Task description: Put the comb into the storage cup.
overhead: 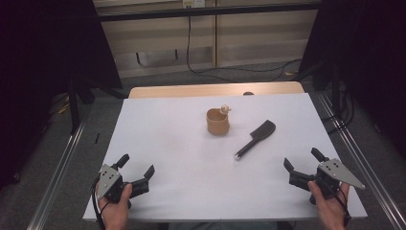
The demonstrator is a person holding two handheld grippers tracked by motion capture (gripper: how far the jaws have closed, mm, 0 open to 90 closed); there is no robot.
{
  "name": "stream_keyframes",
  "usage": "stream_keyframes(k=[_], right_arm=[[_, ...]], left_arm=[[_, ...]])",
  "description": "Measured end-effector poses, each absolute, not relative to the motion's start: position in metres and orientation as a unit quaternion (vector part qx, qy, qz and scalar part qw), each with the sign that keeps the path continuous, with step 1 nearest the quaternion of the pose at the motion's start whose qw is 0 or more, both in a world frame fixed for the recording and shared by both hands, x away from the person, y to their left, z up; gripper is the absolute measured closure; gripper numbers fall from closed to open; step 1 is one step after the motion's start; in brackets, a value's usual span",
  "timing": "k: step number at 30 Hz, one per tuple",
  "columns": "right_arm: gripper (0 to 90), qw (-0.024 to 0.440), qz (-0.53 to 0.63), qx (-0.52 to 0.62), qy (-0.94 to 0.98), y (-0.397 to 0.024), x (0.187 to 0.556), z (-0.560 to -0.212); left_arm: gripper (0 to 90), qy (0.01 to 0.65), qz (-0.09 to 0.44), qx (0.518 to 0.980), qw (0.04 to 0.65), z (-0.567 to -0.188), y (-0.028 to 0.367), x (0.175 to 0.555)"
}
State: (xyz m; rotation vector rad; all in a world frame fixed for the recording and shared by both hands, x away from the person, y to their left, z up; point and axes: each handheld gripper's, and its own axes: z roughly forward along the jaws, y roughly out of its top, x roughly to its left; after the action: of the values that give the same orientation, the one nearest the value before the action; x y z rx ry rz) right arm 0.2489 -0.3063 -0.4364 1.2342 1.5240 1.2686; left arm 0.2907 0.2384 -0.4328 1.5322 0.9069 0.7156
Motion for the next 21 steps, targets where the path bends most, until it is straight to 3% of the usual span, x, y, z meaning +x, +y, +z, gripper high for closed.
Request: stream_keyframes(k=[21], right_arm=[[0.2,0.359,0.530,0.446,0.625,-0.2999,0.2526,-0.4375]], left_arm=[[2.8,0.383,0.300,0.661,0.572,-0.4311,0.2366,0.2889]])
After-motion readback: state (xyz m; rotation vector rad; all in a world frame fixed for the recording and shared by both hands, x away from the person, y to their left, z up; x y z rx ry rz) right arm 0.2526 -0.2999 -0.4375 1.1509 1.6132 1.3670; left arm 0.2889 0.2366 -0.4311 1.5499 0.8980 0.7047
